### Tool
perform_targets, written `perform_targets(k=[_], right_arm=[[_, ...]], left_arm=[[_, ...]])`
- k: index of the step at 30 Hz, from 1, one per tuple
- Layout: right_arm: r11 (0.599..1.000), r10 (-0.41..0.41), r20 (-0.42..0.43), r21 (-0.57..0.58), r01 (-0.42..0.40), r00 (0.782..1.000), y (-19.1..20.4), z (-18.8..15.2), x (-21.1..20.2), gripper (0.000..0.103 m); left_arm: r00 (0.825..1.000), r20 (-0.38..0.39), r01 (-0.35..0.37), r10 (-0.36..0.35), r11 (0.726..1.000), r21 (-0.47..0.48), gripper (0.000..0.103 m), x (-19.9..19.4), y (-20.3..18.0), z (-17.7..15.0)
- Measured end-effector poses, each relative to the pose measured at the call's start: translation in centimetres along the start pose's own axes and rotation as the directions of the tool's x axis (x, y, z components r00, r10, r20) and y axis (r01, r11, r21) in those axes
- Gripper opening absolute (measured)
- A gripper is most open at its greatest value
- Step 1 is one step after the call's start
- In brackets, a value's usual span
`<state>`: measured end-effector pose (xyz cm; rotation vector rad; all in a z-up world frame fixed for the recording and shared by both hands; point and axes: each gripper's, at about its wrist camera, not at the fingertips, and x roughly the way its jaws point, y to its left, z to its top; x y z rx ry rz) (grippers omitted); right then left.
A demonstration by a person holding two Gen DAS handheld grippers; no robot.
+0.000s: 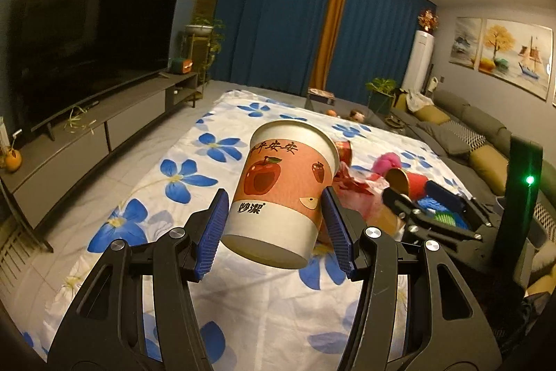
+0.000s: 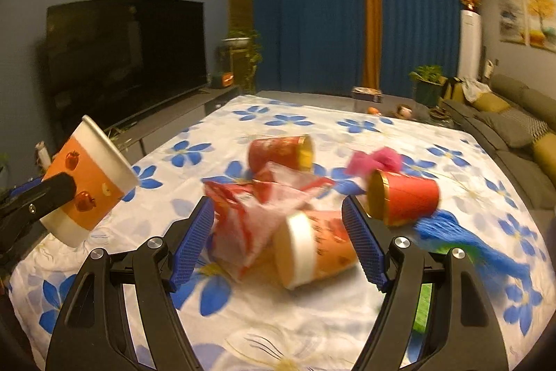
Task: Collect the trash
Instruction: 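Grasp the red-and-white plastic bag with the right gripper while the left gripper holds the cup, then carry the paper cup and red-and-white bag over the grey bin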
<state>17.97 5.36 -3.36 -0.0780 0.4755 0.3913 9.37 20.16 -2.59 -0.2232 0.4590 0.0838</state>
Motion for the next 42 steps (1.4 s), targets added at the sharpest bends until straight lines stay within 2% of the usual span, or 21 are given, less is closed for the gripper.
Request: perform_targets(k=[2,5,10,11,12,13,19,26,33,42], right_arm=[[1.0,0.003,-0.007,-0.023,-0.004,1.0,0.7,0.3,0.8,0.073],[0.999,0.001,-0.037,-0.041,-0.003,0.999,1.4,0.5,2.3,0.065],[0.996,-0.013,-0.083,-0.084,0.006,0.996,1.7,-0.1,4.0,0.037],[0.996,-0.015,-0.089,-0.092,0.007,0.996,1.8,-0.2,4.3,0.034],[0.996,-0.013,-0.093,-0.094,0.004,0.996,1.7,-0.3,4.4,0.023],[0.995,-0.013,-0.097,-0.099,0.003,0.995,1.7,-0.4,4.4,0.022],[0.995,0.012,-0.066,-0.097,-0.019,0.998,1.1,-0.4,3.3,0.015],[0.999,0.034,0.015,-0.036,-0.034,0.999,-0.8,0.8,-0.5,0.014],[1.0,0.008,0.076,0.02,-0.009,0.997,-3.2,1.2,-3.7,0.014],[0.997,-0.047,0.114,0.073,0.039,0.992,-5.8,1.3,-6.7,0.014]], left_arm=[[1.0,-0.001,-0.003,0.003,1.0,-0.011,0.054,0.2,0.4,0.1],[1.0,-0.005,-0.003,0.003,1.0,-0.02,0.054,0.6,0.7,0.3],[1.0,-0.01,0.005,-0.005,1.0,-0.022,0.054,0.9,0.4,0.4],[1.0,-0.011,0.008,-0.008,1.0,-0.021,0.054,0.8,0.4,0.4],[1.0,-0.012,0.011,-0.011,1.0,-0.02,0.054,1.1,0.5,0.4],[1.0,-0.014,0.012,-0.013,1.0,-0.019,0.054,1.0,0.3,0.3],[0.999,-0.022,0.026,-0.026,1.0,-0.01,0.054,1.4,0.1,0.1],[0.999,-0.017,0.033,-0.033,0.999,0.002,0.054,1.0,-0.7,0.1],[0.999,-0.015,0.048,-0.047,0.999,0.017,0.054,0.8,-1.4,0.0],[0.998,-0.015,0.066,-0.065,0.997,0.048,0.054,0.9,-3.1,0.0]])
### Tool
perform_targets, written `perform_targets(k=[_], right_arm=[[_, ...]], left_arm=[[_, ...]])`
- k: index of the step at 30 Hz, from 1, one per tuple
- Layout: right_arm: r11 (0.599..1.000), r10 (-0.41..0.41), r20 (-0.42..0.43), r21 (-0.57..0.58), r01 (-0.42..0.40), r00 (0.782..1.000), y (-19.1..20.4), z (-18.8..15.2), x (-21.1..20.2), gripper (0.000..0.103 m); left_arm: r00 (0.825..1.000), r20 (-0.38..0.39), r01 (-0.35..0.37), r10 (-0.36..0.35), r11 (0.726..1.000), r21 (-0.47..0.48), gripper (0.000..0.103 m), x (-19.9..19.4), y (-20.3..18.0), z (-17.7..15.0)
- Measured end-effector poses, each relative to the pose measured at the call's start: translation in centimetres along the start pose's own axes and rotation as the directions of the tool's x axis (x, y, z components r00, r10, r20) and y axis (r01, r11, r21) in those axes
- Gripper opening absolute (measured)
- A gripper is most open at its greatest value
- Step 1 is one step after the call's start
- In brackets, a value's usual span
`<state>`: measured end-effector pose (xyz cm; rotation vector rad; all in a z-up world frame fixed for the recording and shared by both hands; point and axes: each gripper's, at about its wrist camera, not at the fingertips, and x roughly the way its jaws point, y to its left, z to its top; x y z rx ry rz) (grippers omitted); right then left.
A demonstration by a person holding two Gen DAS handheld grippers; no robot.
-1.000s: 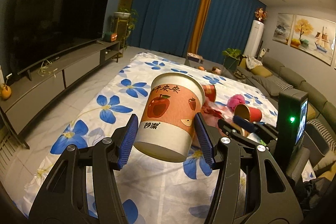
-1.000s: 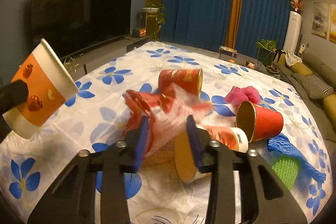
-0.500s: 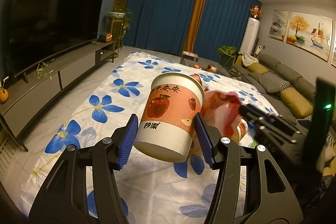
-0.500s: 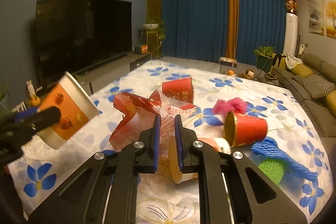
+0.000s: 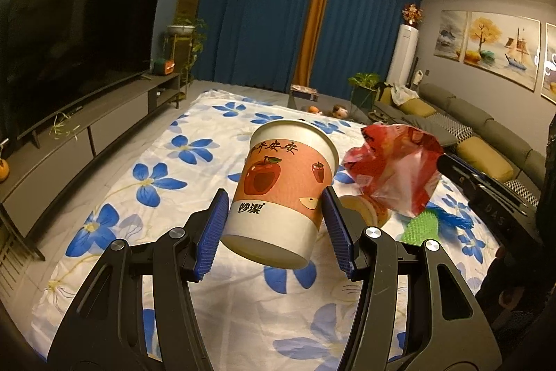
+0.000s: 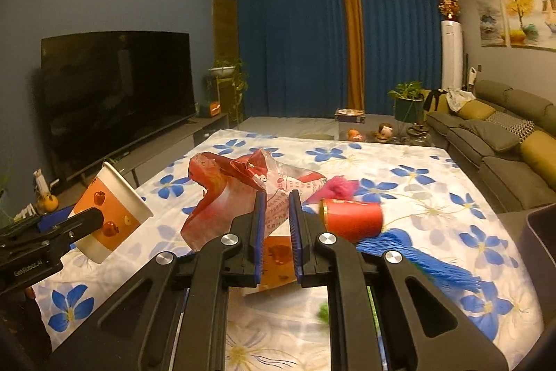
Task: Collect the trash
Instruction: 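Carry the paper cup and red-and-white bag over the grey bin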
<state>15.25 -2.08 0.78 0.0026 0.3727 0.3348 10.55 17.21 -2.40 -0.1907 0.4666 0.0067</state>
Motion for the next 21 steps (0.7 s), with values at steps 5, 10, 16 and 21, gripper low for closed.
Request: perform_targets(k=[5,10,16,21], right_arm=[[0.999,-0.026,0.011,0.022,0.026,1.0,-1.5,0.0,-1.3,0.014],[0.997,-0.062,0.035,0.047,0.06,0.997,-3.4,0.2,-2.9,0.014],[0.989,-0.121,0.065,0.089,0.115,0.99,-6.4,0.5,-5.5,0.014],[0.98,-0.172,0.086,0.119,0.161,0.981,-8.9,0.6,-7.6,0.014]], left_arm=[[1.0,0.001,0.015,-0.015,1.0,0.024,0.054,0.3,-1.4,0.2],[0.999,0.004,0.039,-0.039,0.998,0.05,0.054,0.5,-3.3,0.5],[0.997,0.011,0.075,-0.077,0.994,0.083,0.054,0.7,-6.2,0.8],[0.993,0.013,0.113,-0.115,0.987,0.116,0.054,0.9,-9.1,0.8]])
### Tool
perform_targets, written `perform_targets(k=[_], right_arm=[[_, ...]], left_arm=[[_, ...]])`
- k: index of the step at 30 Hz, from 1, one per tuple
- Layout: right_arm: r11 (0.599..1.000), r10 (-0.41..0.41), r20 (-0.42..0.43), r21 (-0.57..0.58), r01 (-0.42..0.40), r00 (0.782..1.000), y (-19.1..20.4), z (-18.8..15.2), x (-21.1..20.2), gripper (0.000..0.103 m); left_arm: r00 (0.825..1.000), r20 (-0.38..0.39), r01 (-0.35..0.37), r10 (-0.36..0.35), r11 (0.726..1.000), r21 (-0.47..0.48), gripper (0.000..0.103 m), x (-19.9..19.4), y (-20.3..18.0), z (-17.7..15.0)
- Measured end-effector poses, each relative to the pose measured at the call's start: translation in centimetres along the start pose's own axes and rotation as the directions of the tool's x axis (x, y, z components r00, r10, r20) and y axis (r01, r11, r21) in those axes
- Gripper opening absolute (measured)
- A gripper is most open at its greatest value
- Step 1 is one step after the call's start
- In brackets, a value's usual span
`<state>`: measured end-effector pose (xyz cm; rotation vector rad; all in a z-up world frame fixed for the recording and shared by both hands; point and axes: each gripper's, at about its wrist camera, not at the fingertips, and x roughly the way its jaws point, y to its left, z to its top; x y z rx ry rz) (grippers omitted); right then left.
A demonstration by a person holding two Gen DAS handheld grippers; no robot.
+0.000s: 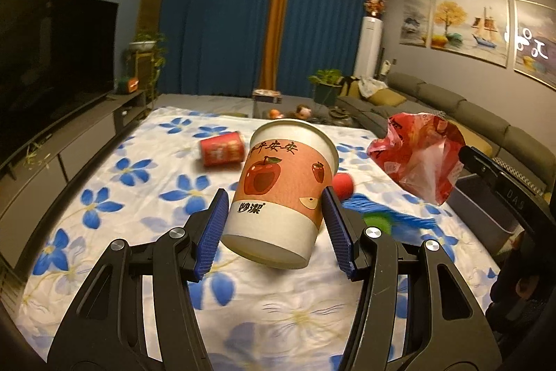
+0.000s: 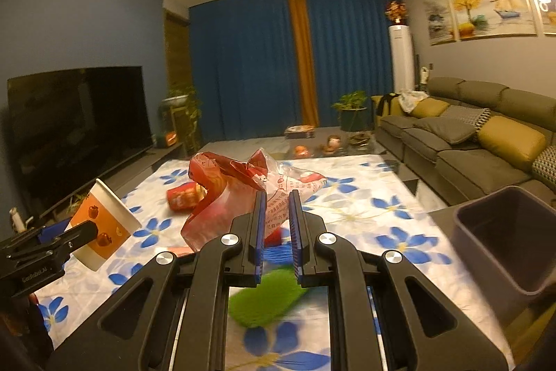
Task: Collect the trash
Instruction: 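Carry the paper cup and red-and-white bag over the grey bin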
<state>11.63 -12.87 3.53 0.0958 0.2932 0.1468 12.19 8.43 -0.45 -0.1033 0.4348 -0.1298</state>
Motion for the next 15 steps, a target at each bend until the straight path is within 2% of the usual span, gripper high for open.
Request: perform_targets(k=[7,15], right_arm=[[0.997,-0.069,0.024,0.024,0.069,0.997,-3.7,0.3,-2.0,0.014],[0.986,-0.157,0.052,0.057,0.154,0.986,-8.4,0.6,-4.0,0.014]], left_arm=[[0.998,-0.004,0.064,-0.064,0.997,0.041,0.054,1.0,-4.4,0.2],[0.986,-0.007,0.164,-0.164,0.981,0.101,0.054,2.6,-11.2,1.0]])
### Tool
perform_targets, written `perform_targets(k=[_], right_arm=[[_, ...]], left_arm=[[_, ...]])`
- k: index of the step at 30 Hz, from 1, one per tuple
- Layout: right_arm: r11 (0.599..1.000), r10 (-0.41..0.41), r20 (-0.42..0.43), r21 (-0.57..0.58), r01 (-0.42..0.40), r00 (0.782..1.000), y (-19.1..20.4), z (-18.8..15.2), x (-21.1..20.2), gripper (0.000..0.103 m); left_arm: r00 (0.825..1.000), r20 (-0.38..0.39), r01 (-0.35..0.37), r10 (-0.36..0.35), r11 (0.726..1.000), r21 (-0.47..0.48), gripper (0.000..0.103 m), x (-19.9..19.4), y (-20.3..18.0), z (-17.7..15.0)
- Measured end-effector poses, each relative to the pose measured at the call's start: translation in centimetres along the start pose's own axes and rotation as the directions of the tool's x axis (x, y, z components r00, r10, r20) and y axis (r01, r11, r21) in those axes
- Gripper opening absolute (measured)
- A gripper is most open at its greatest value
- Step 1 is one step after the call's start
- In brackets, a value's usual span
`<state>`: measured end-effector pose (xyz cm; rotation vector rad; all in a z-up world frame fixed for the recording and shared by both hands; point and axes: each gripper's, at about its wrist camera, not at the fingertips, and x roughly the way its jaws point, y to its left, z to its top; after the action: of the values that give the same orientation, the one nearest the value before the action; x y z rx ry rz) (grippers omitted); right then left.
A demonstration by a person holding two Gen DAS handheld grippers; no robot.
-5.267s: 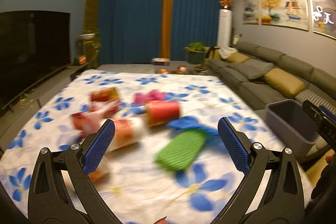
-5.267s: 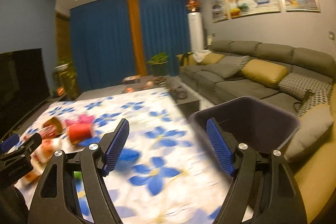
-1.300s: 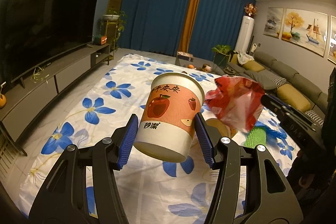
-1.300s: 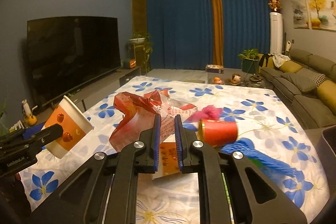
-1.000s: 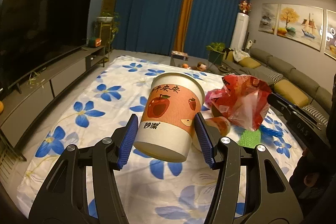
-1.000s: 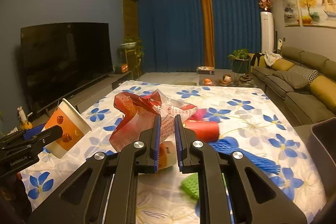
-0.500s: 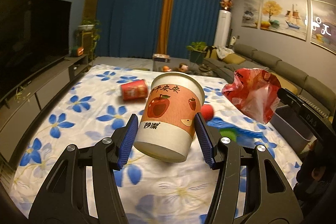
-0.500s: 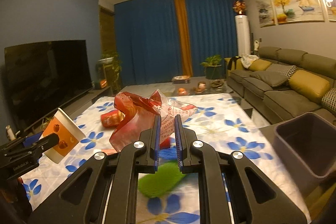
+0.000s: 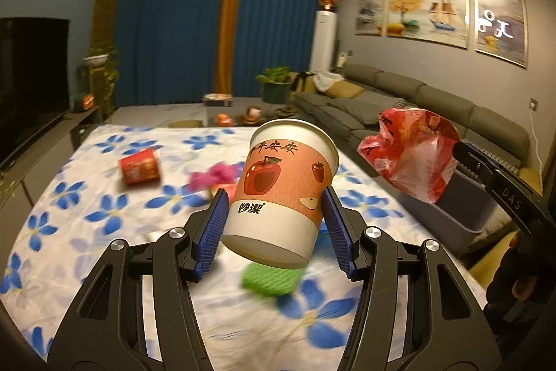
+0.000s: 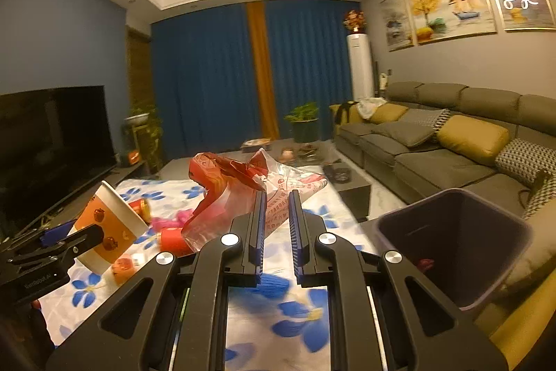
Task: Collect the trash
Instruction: 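Carry the paper cup and red-and-white bag over the grey bin, then open both grippers to drop the cup and bag into the bin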
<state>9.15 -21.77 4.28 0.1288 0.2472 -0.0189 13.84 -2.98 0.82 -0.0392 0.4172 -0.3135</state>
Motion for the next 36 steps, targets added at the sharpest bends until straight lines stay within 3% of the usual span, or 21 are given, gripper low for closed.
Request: perform_targets(k=[11,23,36], right_arm=[[0.987,-0.16,0.035,0.039,0.158,0.987,-8.0,0.5,-1.2,0.014],[0.934,-0.349,0.047,0.092,0.344,0.936,-15.6,0.5,-1.6,0.014],[0.907,-0.41,0.024,0.119,0.405,0.912,-18.9,-0.4,-0.8,0.014]], left_arm=[[0.989,0.007,0.145,-0.146,0.988,0.06,0.054,4.3,-8.6,2.1],[0.957,0.006,0.287,-0.289,0.951,0.113,0.054,8.5,-17.2,3.4],[0.926,-0.042,0.378,-0.376,0.917,0.124,0.054,12.9,-22.4,2.9]])
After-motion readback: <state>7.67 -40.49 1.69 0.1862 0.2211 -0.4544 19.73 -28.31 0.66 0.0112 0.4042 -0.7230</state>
